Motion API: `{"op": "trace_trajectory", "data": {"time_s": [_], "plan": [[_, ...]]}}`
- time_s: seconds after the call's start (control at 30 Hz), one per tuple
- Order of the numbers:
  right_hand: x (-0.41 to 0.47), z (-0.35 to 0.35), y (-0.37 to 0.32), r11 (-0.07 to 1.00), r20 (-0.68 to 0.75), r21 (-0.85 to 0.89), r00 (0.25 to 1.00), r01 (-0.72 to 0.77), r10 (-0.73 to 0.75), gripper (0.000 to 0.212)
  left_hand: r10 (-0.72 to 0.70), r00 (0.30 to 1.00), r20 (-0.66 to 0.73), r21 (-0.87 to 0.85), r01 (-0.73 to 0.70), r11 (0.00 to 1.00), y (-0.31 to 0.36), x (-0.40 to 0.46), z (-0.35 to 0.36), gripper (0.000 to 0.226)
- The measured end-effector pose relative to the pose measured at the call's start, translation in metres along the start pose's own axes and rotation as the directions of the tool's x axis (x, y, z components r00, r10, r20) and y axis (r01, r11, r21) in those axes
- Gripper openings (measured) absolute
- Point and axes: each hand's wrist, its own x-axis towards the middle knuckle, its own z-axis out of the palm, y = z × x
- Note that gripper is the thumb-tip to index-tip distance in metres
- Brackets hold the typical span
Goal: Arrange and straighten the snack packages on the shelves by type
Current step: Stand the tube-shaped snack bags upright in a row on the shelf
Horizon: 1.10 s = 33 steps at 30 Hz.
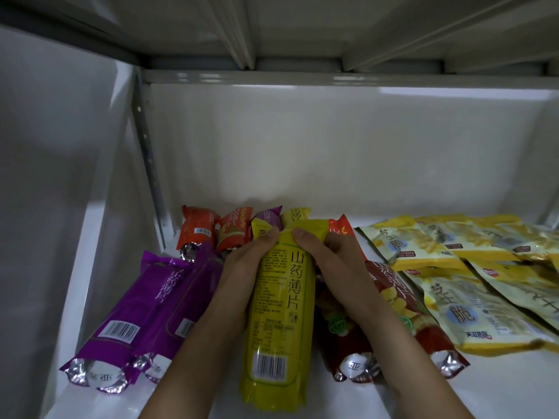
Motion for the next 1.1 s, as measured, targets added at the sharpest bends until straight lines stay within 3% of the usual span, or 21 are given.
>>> {"op": "trace_trajectory", "data": {"time_s": [0.07,0.23,0.37,0.47,0.6,0.7,0.8,1.0,1.1], "plan": [[0.000,0.001,0.001,0.999,0.011,-0.001,0.999,-0.041,0.041,0.065,-0.059,0.998,-0.022,0.140,0.062,0.988,0.002,0.000,0.006,0.026],[0.000,0.004,0.003,0.998,-0.026,-0.054,0.999,-0.034,0.032,0.055,-0.034,0.989,-0.147,0.106,0.050,0.993,-0.003,-0.004,0.000,0.027],[0.005,0.003,0.007,0.998,-0.118,-0.068,0.993,-0.008,0.000,0.043,-0.046,0.996,-0.077,0.031,0.048,0.998,-0.012,-0.008,-0.002,0.023],[0.008,-0.002,0.008,0.999,-0.167,-0.038,0.986,-0.010,0.003,0.037,0.023,0.998,-0.053,0.106,-0.018,0.994,-0.019,-0.005,0.002,0.044],[0.010,-0.006,0.006,0.999,-0.246,0.044,0.969,-0.014,0.025,0.026,0.077,0.995,0.060,0.027,-0.079,0.996,-0.013,-0.014,0.002,0.036],[0.009,-0.004,0.008,1.000,-0.218,0.020,0.976,0.000,0.004,0.050,0.026,0.999,0.027,0.003,-0.026,1.000,-0.018,-0.029,0.003,0.025],[0.008,-0.001,0.010,0.996,-0.153,-0.088,0.988,-0.011,-0.003,0.082,0.117,0.993,-0.023,0.010,-0.117,0.993,-0.023,-0.039,-0.002,0.025],[0.012,-0.007,0.013,0.989,-0.227,-0.139,0.971,0.048,-0.079,0.084,0.054,0.996,0.074,0.081,-0.060,0.995,-0.019,-0.024,0.005,0.051],[0.012,-0.007,0.011,0.994,-0.281,-0.084,0.956,0.063,-0.084,0.094,0.040,0.989,0.140,0.082,-0.051,0.995,-0.025,-0.019,0.004,0.048]]}}
